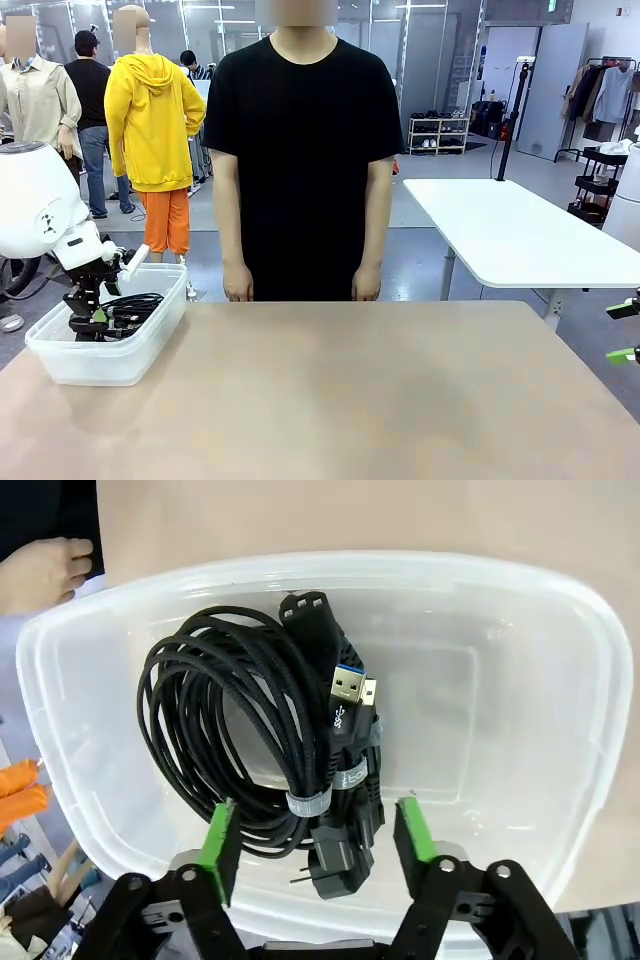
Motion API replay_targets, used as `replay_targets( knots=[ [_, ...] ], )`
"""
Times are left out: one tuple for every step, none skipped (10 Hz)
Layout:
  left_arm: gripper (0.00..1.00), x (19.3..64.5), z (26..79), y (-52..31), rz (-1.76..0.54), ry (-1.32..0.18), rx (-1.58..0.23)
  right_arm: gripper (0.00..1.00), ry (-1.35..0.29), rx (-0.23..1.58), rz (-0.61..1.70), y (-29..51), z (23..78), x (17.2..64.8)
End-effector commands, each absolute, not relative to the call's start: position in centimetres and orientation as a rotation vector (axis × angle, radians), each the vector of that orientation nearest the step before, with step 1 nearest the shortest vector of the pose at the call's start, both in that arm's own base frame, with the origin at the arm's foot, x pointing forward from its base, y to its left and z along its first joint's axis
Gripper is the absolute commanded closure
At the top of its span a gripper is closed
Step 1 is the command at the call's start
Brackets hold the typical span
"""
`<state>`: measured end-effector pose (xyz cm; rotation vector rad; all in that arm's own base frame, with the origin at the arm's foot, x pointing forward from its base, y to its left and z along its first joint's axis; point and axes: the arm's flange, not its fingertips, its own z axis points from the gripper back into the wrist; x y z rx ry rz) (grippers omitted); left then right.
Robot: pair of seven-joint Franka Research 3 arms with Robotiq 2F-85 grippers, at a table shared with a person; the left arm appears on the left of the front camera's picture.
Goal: Organize and store the cables.
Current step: Place the USB Extension Cable into the Organizing box.
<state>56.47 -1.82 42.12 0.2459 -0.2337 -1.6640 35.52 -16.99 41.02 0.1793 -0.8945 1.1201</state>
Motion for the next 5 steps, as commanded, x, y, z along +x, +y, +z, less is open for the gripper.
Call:
replay_targets(
  knots=[
    [0.00,55.0,42.8,-2.2,-1.618,-0.214,0.252,0.00,-0.917,0.179,1.131,-17.1,40.9,35.7],
    [0.00,56.5,42.1,-1.8,-1.664,-0.234,0.246,0.00,-0.917,0.179,1.131,-17.1,40.9,35.7],
    [0.00,56.5,42.1,-1.8,-1.664,-0.234,0.246,0.00,-0.917,0.179,1.131,-17.1,40.9,35.7],
    [0.00,56.5,42.1,-1.8,-1.664,-0.234,0.246,0.00,-0.917,0.179,1.131,-17.1,40.9,35.7],
    [0.00,56.5,42.1,-1.8,-1.664,-0.234,0.246,0.00,-0.917,0.179,1.131,-17.1,40.9,35.7]
  ],
)
